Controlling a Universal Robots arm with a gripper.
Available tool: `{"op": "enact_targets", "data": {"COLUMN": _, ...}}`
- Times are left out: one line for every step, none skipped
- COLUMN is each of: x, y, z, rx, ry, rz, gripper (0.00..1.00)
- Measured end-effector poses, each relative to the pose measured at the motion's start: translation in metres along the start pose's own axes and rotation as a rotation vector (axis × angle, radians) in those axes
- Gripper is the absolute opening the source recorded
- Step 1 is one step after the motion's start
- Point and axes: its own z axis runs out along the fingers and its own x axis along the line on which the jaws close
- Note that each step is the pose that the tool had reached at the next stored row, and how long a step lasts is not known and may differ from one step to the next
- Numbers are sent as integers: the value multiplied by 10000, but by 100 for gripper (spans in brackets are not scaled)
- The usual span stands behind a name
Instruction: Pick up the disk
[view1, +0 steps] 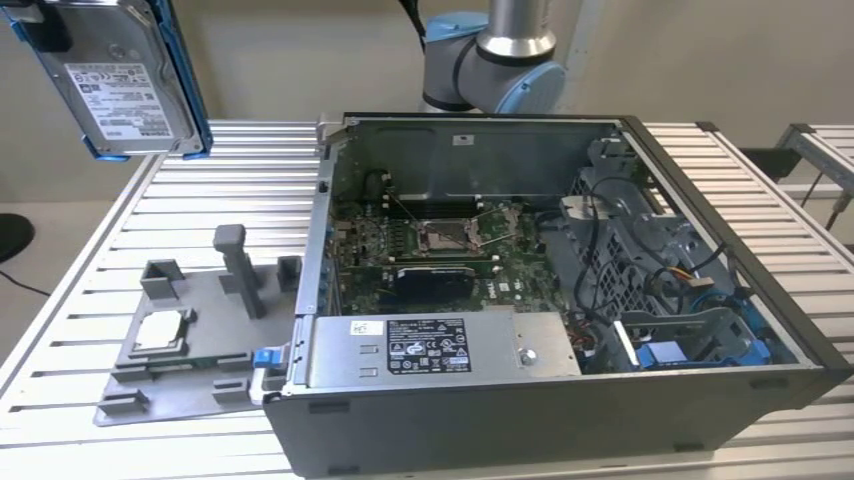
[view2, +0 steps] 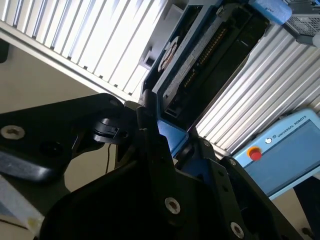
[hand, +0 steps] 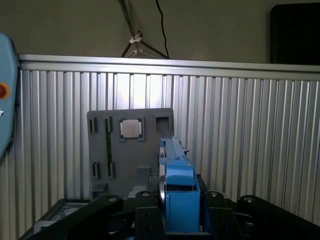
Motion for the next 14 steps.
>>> {"op": "enact_targets", "data": {"x": 0, "y": -1, "z": -1, "rx": -1, "ry": 1, "rz": -1, "gripper": 0}}
{"op": "enact_targets", "data": {"x": 0, "y": -1, "z": -1, "rx": 0, "ry": 0, "rz": -1, "gripper": 0}}
{"op": "enact_targets", "data": {"x": 0, "y": -1, "z": -1, "rx": 0, "ry": 0, "rz": -1, "gripper": 0}}
{"op": "enact_targets", "data": {"x": 0, "y": -2, "z": -1, "rx": 0, "ry": 0, "rz": -1, "gripper": 0}}
{"op": "enact_targets", "data": {"x": 0, "y": -7, "z": -2, "rx": -1, "ry": 1, "rz": -1, "gripper": 0}}
{"op": "enact_targets", "data": {"x": 0, "y": -14, "z": -1, "rx": -1, "ry": 0, "rz": -2, "gripper": 0}}
{"op": "enact_targets", "data": {"x": 1, "y": -25, "z": -1, "rx": 0, "ry": 0, "rz": -2, "gripper": 0}}
{"op": "enact_targets", "data": {"x": 1, "y": -38, "z": -1, "rx": 0, "ry": 0, "rz": -1, "gripper": 0}}
{"op": "enact_targets", "data": {"x": 1, "y": -55, "z": -1, "rx": 1, "ry": 0, "rz": -1, "gripper": 0}}
{"op": "enact_targets", "data": {"x": 1, "y": -69, "z": -1, "rx": 0, "ry": 0, "rz": -1, "gripper": 0}}
{"op": "enact_targets", "data": {"x": 1, "y": -83, "z": -1, "rx": 0, "ry": 0, "rz": -1, "gripper": 0}}
{"op": "enact_targets", "data": {"x": 2, "y": -96, "z": -1, "rx": -1, "ry": 0, "rz": -1, "gripper": 0}}
{"op": "enact_targets", "data": {"x": 2, "y": -109, "z": -1, "rx": 1, "ry": 0, "rz": -1, "gripper": 0}}
{"op": "enact_targets", "data": {"x": 2, "y": -120, "z": -2, "rx": -1, "ry": 1, "rz": -1, "gripper": 0}}
